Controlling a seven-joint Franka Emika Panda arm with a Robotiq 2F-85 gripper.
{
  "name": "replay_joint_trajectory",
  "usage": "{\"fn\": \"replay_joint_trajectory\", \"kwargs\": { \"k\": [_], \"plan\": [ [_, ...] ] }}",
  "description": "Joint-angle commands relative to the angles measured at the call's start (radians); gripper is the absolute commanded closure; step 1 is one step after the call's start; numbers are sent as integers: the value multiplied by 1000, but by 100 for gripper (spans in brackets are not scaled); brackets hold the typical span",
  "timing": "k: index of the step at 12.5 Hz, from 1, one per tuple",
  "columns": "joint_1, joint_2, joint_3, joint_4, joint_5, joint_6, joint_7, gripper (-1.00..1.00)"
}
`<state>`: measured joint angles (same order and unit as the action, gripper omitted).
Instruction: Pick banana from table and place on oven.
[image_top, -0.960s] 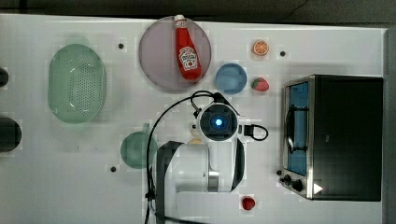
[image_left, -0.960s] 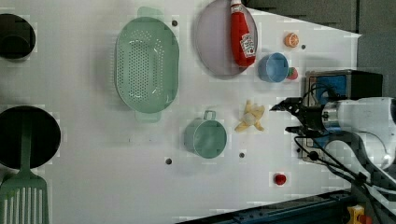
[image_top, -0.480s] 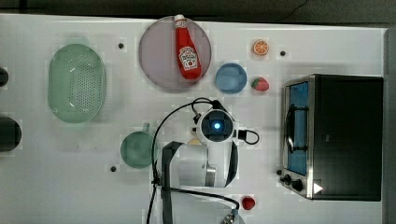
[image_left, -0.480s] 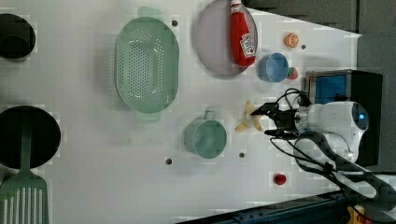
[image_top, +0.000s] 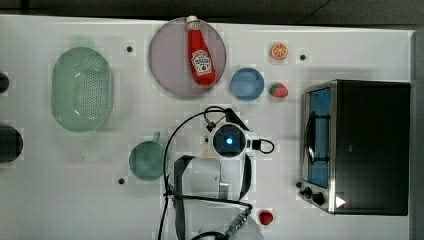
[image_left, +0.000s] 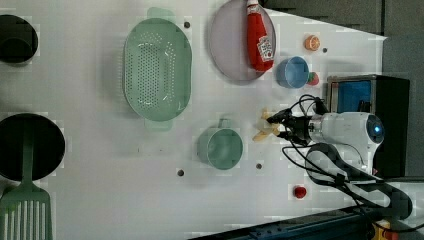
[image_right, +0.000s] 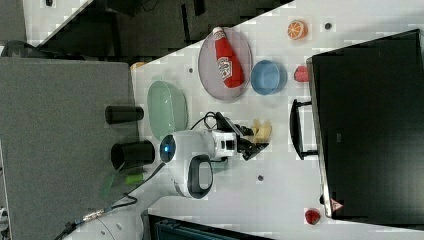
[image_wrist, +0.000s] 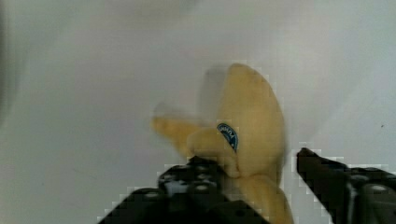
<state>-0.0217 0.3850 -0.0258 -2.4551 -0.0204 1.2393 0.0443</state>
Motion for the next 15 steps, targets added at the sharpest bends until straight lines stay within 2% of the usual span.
{"fn": "replay_joint_trajectory", "kwargs": {
  "k": [1,4,7,12,15],
  "plan": [
    [8,-21,-7,3,-5,5,29,48],
    [10,-65,-6,19,-5,4,33,48],
    [11,-231,-5,52,-5,-91,34,48],
    [4,-571,-19,142,-5,-558,34,48],
    [-11,-673,-57,210,-7,-779,33,48]
  ]
}}
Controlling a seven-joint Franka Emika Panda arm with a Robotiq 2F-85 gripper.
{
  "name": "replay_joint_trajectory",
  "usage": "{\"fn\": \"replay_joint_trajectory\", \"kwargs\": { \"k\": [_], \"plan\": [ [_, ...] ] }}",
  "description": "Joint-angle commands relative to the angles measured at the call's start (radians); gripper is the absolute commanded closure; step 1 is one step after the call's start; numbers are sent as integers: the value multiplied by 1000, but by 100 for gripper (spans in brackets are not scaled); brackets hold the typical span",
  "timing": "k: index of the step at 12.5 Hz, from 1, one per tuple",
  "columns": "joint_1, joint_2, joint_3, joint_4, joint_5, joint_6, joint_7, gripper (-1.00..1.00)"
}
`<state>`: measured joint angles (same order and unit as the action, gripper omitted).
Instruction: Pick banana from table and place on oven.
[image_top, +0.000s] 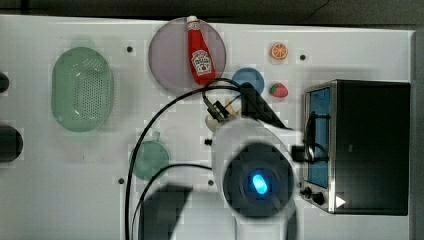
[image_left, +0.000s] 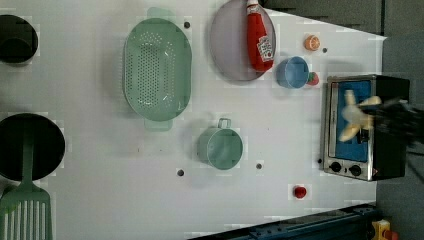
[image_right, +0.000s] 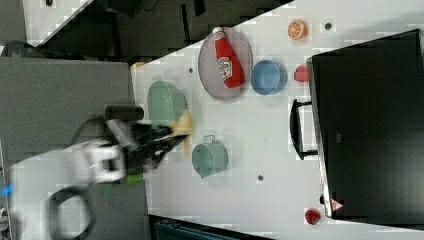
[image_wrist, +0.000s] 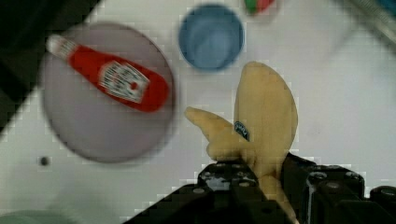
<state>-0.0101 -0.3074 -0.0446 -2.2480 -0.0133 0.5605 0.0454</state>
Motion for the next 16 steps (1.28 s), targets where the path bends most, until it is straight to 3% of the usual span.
{"fn": "replay_joint_trajectory", "kwargs": {
  "k": [1,7,16],
  "plan": [
    [-31,3,-62,13,-15,-137,29,48],
    [-57,71,-277,93,-61,-149,-224,48],
    [-68,475,-512,408,-48,-100,-752,48]
  ]
}}
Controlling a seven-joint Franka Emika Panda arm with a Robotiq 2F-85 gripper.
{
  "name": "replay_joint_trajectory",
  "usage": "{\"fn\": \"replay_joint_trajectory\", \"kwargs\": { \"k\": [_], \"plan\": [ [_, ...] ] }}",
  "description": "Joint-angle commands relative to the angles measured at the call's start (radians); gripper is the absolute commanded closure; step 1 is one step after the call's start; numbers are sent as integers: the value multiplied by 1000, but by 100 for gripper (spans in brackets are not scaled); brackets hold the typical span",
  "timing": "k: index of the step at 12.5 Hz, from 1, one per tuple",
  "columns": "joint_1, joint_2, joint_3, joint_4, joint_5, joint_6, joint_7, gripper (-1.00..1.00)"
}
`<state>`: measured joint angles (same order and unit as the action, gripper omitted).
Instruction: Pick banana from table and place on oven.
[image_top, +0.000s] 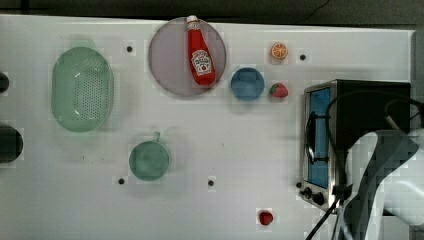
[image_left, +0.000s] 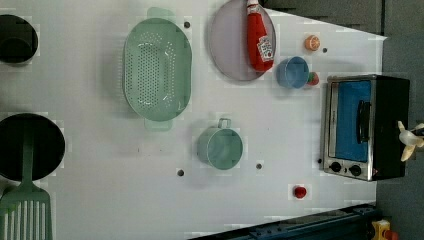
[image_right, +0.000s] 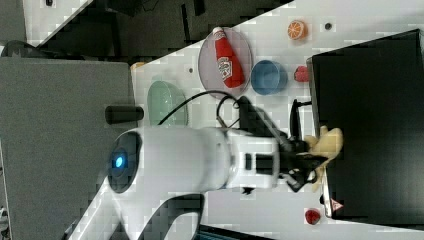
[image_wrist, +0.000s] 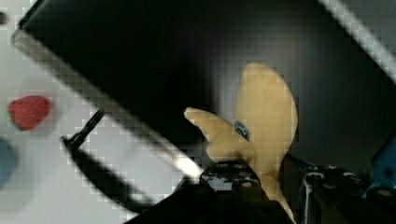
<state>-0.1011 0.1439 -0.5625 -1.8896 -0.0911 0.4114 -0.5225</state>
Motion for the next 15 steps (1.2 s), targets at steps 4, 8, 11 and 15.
{"fn": "replay_joint_trajectory", "kwargs": {
  "k": [4,8,11,15],
  "plan": [
    [7,103,-24,50,157,81,-215,48],
    [7,104,-23,47,157,118,-280,-27],
    [7,93,-24,46,155,103,-281,-93],
    [29,-41,-12,108,138,-55,-281,-100]
  ]
}}
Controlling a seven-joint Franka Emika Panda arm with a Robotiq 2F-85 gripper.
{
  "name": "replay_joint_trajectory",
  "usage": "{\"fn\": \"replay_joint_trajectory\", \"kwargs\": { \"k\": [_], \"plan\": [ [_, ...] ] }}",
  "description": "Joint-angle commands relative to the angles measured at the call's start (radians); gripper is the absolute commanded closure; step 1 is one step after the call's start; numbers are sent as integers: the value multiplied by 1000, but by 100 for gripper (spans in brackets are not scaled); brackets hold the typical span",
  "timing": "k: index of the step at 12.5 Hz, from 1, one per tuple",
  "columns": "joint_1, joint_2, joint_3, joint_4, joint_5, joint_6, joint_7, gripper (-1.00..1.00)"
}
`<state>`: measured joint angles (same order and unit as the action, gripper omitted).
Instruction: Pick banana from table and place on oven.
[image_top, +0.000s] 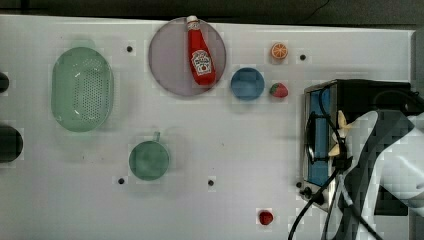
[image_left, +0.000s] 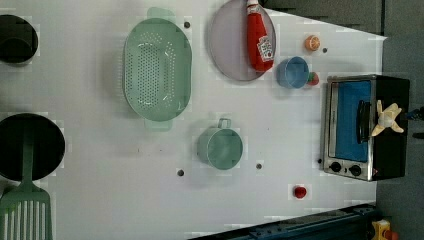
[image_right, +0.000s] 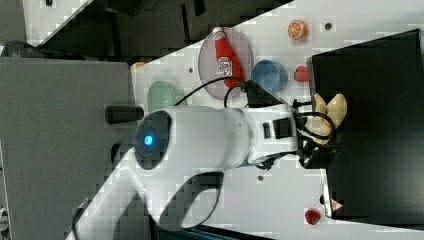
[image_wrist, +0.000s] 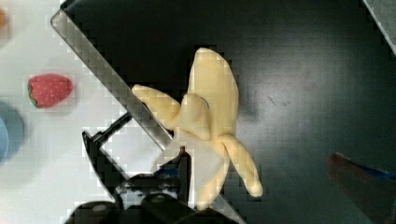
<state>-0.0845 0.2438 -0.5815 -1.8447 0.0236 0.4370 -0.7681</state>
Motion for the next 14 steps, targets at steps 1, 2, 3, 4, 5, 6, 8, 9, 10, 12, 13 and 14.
{"fn": "replay_joint_trajectory", "kwargs": {
  "k": [1,2,3,4,5,6,8,9,10,12,13,14],
  "plan": [
    [22,-188,19,79,10,-143,-29,-100],
    [33,-234,40,87,-26,-202,-8,-100],
    [45,-282,73,86,-55,-249,31,-100],
    [56,-326,117,84,-76,-282,90,-100],
    [64,-366,169,78,-98,-306,164,-100],
    [67,-402,226,66,-111,-327,244,-100],
    [69,-467,339,14,-111,-364,432,-100],
    [71,-497,394,-22,-107,-366,537,-100],
    [72,-526,447,-57,-106,-366,628,-100],
    [73,-575,533,-107,-106,-365,771,-100],
    [73,-591,559,-122,-100,-366,813,-100],
    [73,-603,575,-136,-84,-369,821,-100]
  ]
}}
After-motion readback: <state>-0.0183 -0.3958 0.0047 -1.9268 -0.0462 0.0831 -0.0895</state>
